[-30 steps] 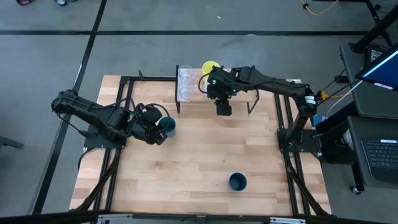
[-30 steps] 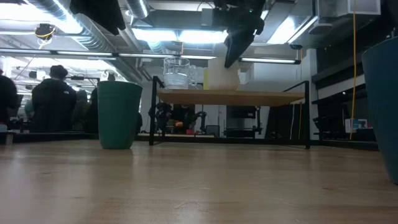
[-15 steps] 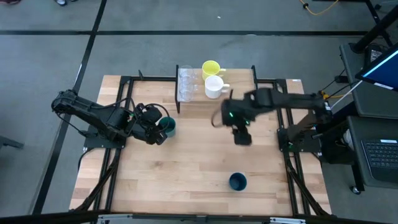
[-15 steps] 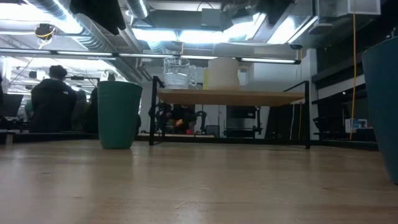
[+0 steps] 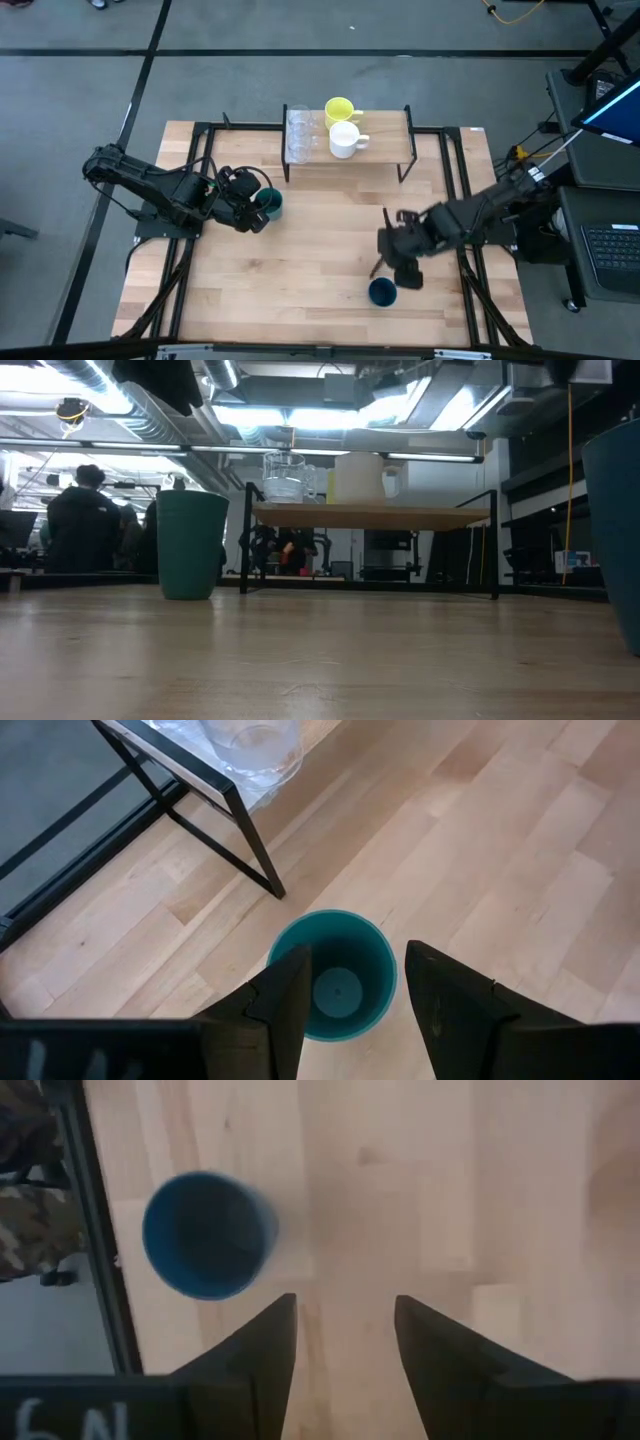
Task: Stack small to large cups/mugs on shelf
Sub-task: Put the dark blue cup on the shelf beside the yellow mug
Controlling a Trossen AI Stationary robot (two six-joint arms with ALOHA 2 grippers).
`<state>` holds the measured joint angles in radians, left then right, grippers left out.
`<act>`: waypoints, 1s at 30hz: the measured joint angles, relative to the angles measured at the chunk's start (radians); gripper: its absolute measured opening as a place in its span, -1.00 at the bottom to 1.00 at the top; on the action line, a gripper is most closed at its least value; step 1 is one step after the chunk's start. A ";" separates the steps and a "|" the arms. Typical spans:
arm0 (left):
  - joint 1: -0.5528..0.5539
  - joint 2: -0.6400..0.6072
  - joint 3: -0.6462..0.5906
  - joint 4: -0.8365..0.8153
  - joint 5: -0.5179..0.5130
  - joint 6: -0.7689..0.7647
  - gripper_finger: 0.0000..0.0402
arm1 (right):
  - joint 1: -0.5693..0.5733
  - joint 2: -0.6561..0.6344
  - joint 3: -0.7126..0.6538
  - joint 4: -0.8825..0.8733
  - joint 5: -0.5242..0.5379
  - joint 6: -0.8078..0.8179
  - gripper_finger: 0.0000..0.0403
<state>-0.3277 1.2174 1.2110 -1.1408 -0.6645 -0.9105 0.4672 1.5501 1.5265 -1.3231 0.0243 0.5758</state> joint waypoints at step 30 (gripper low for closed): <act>0.000 0.000 0.000 0.002 0.000 0.001 -0.21 | 0.132 0.000 -0.432 0.588 0.072 0.103 -0.15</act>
<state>-0.3275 1.2173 1.2110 -1.1390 -0.6643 -0.9100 0.5995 1.5505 1.0948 -0.7354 0.0967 0.6788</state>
